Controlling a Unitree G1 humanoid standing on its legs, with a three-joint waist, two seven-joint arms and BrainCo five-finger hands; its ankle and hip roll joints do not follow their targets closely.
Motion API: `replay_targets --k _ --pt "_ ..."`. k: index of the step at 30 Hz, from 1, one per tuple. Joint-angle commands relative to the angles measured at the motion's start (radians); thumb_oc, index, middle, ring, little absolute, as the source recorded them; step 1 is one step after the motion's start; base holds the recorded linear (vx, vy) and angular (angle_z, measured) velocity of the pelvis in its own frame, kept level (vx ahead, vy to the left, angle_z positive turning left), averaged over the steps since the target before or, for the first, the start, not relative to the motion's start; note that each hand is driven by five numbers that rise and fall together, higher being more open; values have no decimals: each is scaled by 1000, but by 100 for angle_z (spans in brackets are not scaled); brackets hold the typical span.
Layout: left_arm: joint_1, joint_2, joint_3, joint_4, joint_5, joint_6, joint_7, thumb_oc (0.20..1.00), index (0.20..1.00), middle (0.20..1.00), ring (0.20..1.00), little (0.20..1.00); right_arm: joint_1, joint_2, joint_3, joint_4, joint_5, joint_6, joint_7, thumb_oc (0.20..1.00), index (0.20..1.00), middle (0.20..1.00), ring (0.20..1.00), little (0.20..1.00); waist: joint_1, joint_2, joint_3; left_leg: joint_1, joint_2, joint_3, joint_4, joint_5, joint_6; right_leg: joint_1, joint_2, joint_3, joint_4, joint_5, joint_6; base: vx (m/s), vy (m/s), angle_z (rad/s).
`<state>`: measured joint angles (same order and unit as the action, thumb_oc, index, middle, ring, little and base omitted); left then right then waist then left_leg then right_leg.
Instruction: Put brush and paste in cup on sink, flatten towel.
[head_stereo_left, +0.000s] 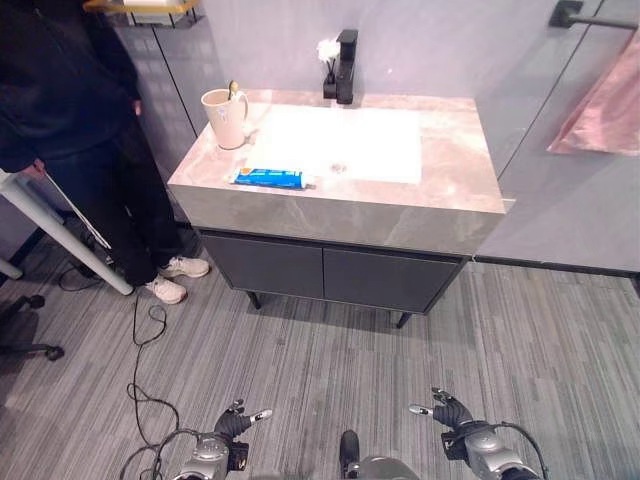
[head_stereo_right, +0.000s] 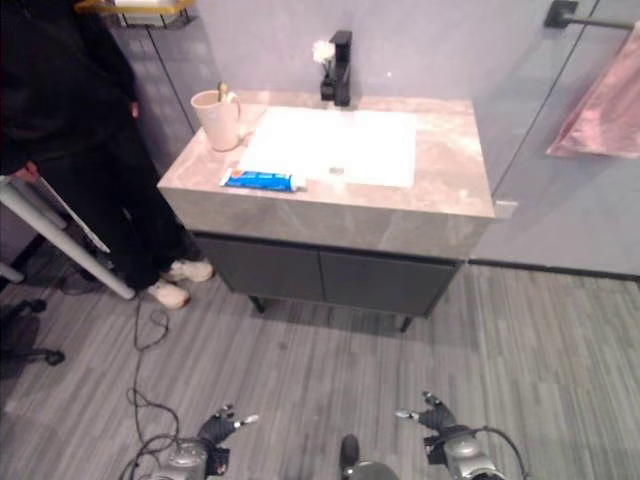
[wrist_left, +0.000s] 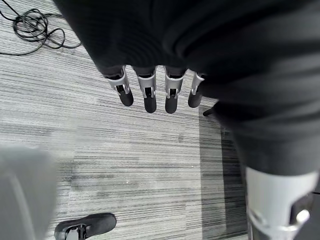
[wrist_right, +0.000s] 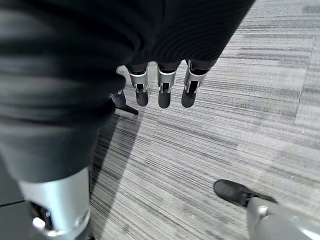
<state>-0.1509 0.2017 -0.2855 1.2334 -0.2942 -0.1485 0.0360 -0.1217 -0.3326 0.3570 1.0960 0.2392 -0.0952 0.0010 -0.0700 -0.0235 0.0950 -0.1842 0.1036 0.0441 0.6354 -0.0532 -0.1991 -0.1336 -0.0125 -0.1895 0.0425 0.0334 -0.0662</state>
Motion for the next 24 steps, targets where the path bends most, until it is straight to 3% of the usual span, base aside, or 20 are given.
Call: replay_targets --k 1,2,3,4,5,8,11,13,14,16,17,20,22,23,24 --pt "-50 66 5 -21 29 -25 20 1000 1000 1000 1000 1000 10 -35 -9 -32 -16 -39 -15 1000 1000 1000 1000 1000 -4 -18 36 13 -42 129 -309 59 111 8 -61 70 8 2 139 284 40 33" --pt "-45 70 10 -21 29 -27 22 1000 1000 1000 1000 1000 14 -37 -7 -43 -23 -39 -16 1000 1000 1000 1000 1000 2 -16 32 -15 -32 132 -400 61 118 20 -67 73 1 -6 148 200 48 45" --pt "-45 70 10 -21 29 -27 22 1000 1000 1000 1000 1000 14 -37 -7 -43 -23 -39 -16 1000 1000 1000 1000 1000 2 -16 31 -15 -32 132 -401 62 118 19 -67 73 1 -6 149 204 83 35" --pt "-44 71 9 -19 34 -29 28 1000 1000 1000 1000 1000 16 -36 -3 -37 -33 -40 -17 1000 1000 1000 1000 1000 11 -6 29 -34 -19 122 -480 98 110 32 -64 76 -1 -15 153 338 158 18" --pt "-38 75 15 -15 34 -35 35 1000 1000 1000 1000 1000 15 -37 5 -33 -49 -42 -19 1000 1000 1000 1000 1000 38 16 25 -83 11 68 -619 199 89 66 -48 102 -13 -35 157 344 157 -22" --pt "-15 80 20 -18 35 -39 35 1000 1000 1000 1000 1000 10 -34 8 -14 -66 -42 -18 1000 1000 1000 1000 1000 65 29 24 -126 31 20 -721 252 65 129 -43 148 -16 -74 161 400 152 -53" --pt "15 90 16 -35 56 -38 28 1000 1000 1000 1000 1000 13 -28 5 -13 -75 -40 -8 1000 1000 1000 1000 1000 84 44 4 -92 35 10 -702 272 70 183 -50 191 -5 -117 178 438 228 -56" --pt "14 87 10 -40 61 -41 28 1000 1000 1000 1000 1000 6 -23 2 8 -76 -40 -11 1000 1000 1000 1000 1000 90 40 0 -101 14 -6 -667 259 85 194 -71 204 4 -123 185 320 265 -91" --pt "10 90 -7 -51 72 -44 28 1000 1000 1000 1000 1000 -4 -16 -12 40 -75 -39 -13 1000 1000 1000 1000 1000 92 33 -3 -121 -21 -4 -603 228 104 206 -108 218 24 -123 201 286 274 -80" --pt "17 95 -10 -68 72 -45 26 1000 1000 1000 1000 1000 -4 -13 -19 43 -73 -37 -11 1000 1000 1000 1000 1000 96 29 -9 -125 -33 5 -574 209 115 201 -122 225 39 -121 206 251 261 -28" --pt "32 108 -20 -102 79 -45 22 1000 1000 1000 1000 1000 -9 -3 -25 65 -75 -33 -7 1000 1000 1000 1000 1000 103 21 -18 -127 -58 22 -542 171 142 168 -153 229 102 -79 220 183 244 -5" --pt "54 137 -38 -163 107 -47 17 1000 1000 1000 1000 1000 -18 0 -8 42 -102 -33 -5 1000 1000 1000 1000 1000 106 20 0 -78 -79 48 -562 144 170 72 -177 196 252 69 228 160 249 -23" --pt "73 150 -41 -201 109 -48 12 1000 1000 1000 1000 1000 -19 -6 5 6 -112 -35 0 1000 1000 1000 1000 1000 97 44 26 -41 -72 57 -596 146 180 -3 -158 149 354 105 231 102 232 -28" --pt "85 152 -43 -211 116 -49 11 1000 1000 1000 1000 1000 -14 -7 11 -5 -119 -36 2 1000 1000 1000 1000 1000 96 51 31 -22 -74 65 -610 142 181 -13 -153 121 358 89 235 163 194 -31" --pt "98 153 -47 -222 121 -49 6 1000 1000 1000 1000 1000 -8 -13 17 -31 -124 -37 4 1000 1000 1000 1000 1000 83 55 39 -5 -80 56 -617 139 184 -30 -118 134 356 61 227 207 145 -13"
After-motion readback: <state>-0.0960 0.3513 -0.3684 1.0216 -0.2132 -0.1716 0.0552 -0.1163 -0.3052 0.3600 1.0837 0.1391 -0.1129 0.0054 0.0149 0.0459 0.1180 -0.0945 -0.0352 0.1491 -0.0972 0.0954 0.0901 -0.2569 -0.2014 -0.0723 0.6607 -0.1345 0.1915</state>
